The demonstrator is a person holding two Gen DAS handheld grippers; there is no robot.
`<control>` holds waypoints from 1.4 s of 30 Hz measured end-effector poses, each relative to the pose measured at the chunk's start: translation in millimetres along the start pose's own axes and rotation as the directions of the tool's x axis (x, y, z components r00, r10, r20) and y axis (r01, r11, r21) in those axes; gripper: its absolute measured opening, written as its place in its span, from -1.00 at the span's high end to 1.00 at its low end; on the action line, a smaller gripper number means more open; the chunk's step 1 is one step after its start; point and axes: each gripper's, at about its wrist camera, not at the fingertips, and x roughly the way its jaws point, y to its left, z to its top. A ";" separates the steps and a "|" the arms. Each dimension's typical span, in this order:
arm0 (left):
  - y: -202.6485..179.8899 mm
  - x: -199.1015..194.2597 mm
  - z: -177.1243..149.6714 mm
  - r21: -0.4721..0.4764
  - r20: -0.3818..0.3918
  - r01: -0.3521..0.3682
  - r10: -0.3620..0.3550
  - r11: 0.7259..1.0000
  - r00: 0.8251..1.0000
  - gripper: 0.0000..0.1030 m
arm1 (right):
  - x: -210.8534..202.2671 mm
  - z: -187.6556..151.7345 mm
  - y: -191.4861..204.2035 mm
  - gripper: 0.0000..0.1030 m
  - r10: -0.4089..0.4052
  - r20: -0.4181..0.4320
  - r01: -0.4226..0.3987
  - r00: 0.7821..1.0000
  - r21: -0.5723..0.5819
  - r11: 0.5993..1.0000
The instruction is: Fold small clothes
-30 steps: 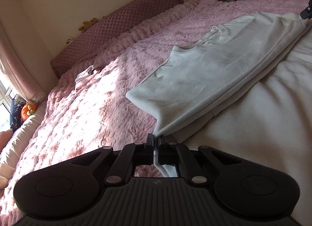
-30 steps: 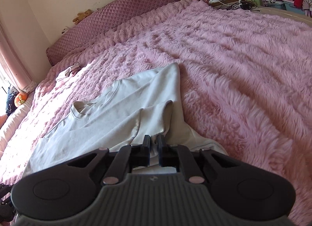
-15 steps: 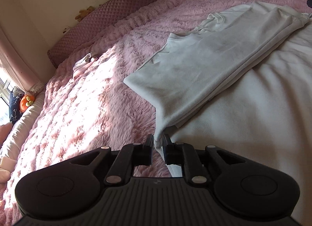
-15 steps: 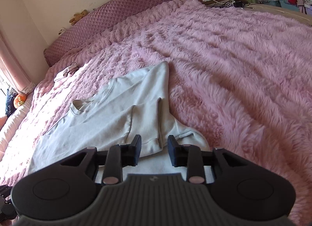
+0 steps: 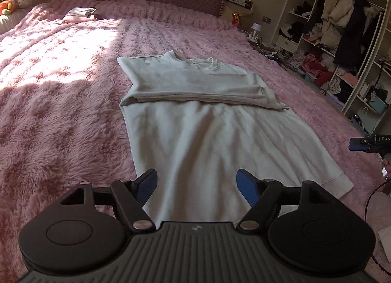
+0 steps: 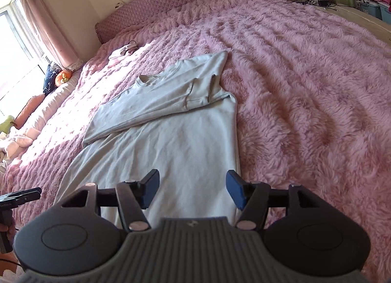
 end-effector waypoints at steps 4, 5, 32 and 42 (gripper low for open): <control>22.0 -18.4 -32.0 -0.237 -0.002 0.026 -0.028 0.971 1.000 -0.68 | -12.5 -38.4 -14.1 -0.21 -0.010 -0.088 0.014 0.996 0.043 0.999; 32.6 -19.9 -38.3 -0.316 0.007 0.039 -0.039 0.948 0.999 -0.67 | -13.8 -45.6 -16.8 -0.21 -0.010 -0.099 0.016 0.995 0.053 0.998; 63.8 53.4 -66.7 -0.676 0.033 0.250 -0.311 0.693 0.950 -0.59 | 16.8 -60.3 -27.7 -0.15 0.134 -0.147 -0.092 0.980 0.261 0.961; 63.3 49.0 -74.9 -0.675 0.019 0.228 -0.292 0.702 0.956 0.89 | 18.7 -60.1 -29.1 0.93 0.101 -0.169 -0.053 0.981 0.268 0.962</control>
